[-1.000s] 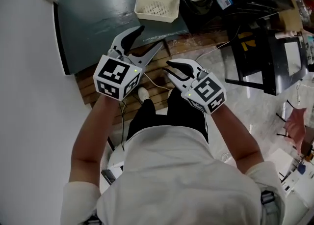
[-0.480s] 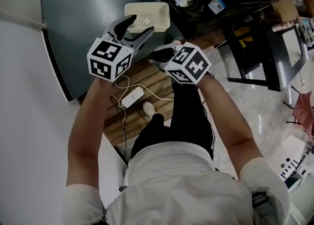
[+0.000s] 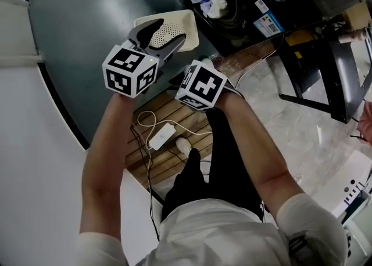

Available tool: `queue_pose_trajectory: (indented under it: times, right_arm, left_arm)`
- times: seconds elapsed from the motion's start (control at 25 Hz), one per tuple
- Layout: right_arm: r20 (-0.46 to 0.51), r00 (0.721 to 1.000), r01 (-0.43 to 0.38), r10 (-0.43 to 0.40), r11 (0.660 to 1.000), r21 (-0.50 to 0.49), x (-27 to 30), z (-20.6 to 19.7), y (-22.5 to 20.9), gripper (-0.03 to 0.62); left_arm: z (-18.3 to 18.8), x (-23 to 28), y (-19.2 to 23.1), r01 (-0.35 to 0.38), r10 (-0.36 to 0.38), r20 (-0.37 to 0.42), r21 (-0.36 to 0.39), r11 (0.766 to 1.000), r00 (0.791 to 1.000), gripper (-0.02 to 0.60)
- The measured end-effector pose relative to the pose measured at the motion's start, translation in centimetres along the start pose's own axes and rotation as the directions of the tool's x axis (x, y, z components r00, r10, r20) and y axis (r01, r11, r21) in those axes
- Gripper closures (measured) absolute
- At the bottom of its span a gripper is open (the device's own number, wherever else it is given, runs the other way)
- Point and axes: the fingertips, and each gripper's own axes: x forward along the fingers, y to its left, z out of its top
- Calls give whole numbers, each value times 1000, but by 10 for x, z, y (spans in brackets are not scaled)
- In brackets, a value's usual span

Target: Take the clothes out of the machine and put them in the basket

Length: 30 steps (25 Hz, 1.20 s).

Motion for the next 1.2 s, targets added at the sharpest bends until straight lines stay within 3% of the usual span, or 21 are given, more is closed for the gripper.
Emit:
queue_pose_trajectory:
  times: [0.2, 0.44, 0.64, 0.88, 1.2]
  right_arm:
    - [-13, 1000, -16, 17, 999, 51, 38, -22, -43, 516]
    - [-102, 993, -44, 55, 994, 104, 70, -61, -96, 516]
    - [-127, 991, -15, 33, 990, 139, 78, -77, -146, 516]
    - [-125, 990, -50, 72, 985, 165, 97, -86, -166, 516]
    - [-163, 978, -105, 134, 980, 171, 105, -114, -186, 516]
  left_arm:
    - [-12, 70, 18, 42, -42, -49, 15, 999, 998, 273]
    - [-30, 158, 33, 115, -103, -132, 82, 990, 986, 230]
    - [-46, 219, 51, 156, -140, -174, 78, 985, 975, 196]
    - [-66, 278, 65, 149, -124, -214, 106, 983, 969, 124]
    - [-101, 358, 75, 132, -80, -296, 159, 978, 952, 94]
